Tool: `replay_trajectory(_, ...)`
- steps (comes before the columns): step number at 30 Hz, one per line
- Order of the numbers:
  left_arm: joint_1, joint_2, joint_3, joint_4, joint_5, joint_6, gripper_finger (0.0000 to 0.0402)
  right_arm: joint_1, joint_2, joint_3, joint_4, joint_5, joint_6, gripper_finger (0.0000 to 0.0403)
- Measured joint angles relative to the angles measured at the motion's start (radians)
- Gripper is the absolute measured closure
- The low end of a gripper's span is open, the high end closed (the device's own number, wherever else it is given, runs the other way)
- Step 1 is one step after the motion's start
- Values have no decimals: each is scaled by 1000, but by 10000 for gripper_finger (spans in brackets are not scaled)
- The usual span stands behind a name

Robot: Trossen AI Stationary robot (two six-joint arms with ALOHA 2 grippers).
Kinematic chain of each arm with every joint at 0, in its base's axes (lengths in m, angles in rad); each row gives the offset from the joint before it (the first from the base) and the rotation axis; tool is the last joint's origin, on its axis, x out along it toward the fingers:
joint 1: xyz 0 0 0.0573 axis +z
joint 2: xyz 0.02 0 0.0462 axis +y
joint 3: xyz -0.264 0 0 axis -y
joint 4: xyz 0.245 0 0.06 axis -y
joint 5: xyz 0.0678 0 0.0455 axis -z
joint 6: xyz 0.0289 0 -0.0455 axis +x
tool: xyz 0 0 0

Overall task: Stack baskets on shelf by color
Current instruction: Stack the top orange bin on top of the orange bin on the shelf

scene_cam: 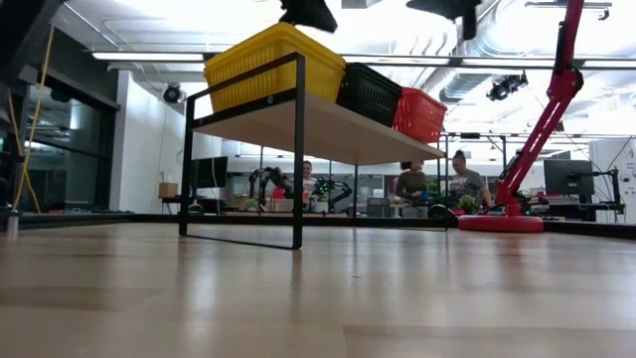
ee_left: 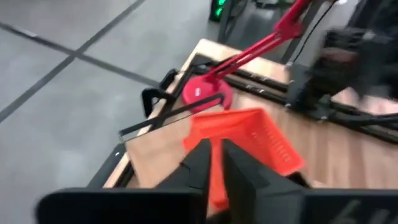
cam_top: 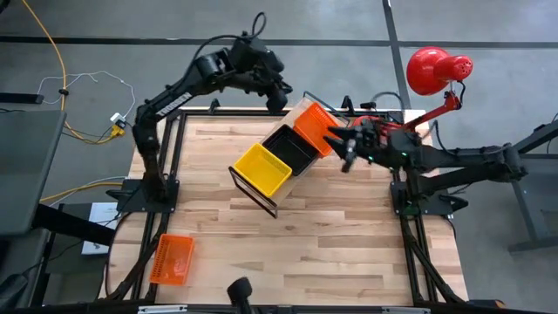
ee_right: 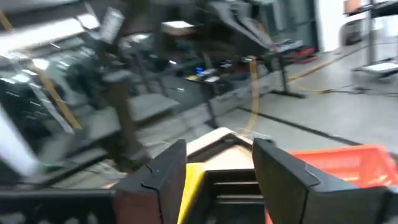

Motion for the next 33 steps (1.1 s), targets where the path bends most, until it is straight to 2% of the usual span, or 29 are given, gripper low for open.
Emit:
replay_trajectory(4, -35, -130, -163, 121, 8, 2, 393, -76, 118, 54, -4, 8, -41, 273)
replay_trajectory(6, -64, -227, -277, 253, 8, 11, 399, -111, 175, 79, -4, 26, -48, 299)
replay_trajectory(8, -80, -343, -421, 388, 10, 6, 398, -151, 227, 106, -4, 25, -48, 335)
replay_trajectory(11, -103, -517, -670, 590, 8, -31, 401, -211, 295, 141, 0, -29, -36, 391)
replay_trajectory(16, -148, -810, -1066, 862, -68, -162, 401, -286, 394, 187, 38, -102, 3, 396)
replay_trajectory(20, -205, -988, -1297, 1060, -169, -219, 401, -319, 455, 232, 41, -137, 15, 398)
replay_trajectory(23, -240, -1084, -1408, 1166, -244, -223, 401, -333, 490, 264, 8, -147, 15, 402)
replay_trajectory(26, -261, -1145, -1468, 1202, -291, -224, 401, -336, 519, 288, -63, -168, 42, 402)
replay_trajectory(33, -277, -1172, -1476, 1197, -302, -209, 401, -336, 546, 301, -205, -159, 66, 403)
